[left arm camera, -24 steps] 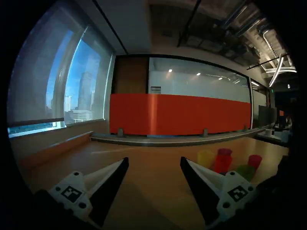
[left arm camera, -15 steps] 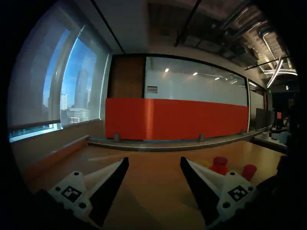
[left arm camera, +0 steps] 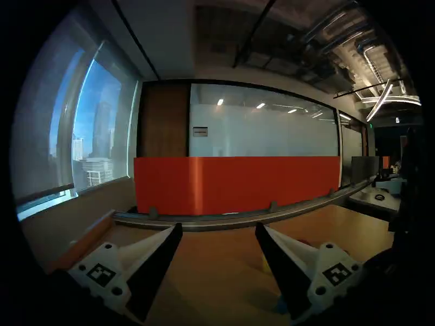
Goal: Pour water
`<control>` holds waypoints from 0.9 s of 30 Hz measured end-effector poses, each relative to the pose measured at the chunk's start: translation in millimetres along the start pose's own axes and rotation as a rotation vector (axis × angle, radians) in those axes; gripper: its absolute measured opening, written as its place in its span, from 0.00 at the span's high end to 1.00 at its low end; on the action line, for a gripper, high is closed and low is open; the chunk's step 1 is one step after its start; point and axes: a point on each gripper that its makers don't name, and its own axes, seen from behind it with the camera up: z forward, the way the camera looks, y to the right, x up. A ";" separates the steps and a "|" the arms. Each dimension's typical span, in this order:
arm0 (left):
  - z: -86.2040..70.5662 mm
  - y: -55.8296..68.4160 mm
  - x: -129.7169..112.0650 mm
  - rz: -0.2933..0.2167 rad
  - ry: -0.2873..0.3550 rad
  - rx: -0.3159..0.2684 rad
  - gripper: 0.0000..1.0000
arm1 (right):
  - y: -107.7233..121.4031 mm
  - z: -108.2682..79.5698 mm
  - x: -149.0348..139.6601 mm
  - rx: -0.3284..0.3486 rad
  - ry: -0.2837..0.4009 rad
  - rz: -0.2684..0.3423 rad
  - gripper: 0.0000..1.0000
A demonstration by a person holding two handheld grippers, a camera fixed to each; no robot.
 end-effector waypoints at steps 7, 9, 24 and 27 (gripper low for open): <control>6.3 10.2 9.0 0.007 -0.012 -0.052 0.00 | -6.8 4.1 6.4 0.049 -0.008 0.008 0.01; 7.7 11.8 10.1 0.012 -0.014 -0.064 0.00 | -11.0 4.4 7.2 0.073 -0.008 0.011 0.01; 10.8 51.8 10.5 -0.032 -0.039 -0.291 0.00 | -78.4 -8.5 22.1 0.415 0.014 -0.045 0.01; 10.2 58.0 14.1 -0.039 -0.030 -0.338 0.00 | -91.0 -11.9 25.6 0.471 0.014 -0.045 0.01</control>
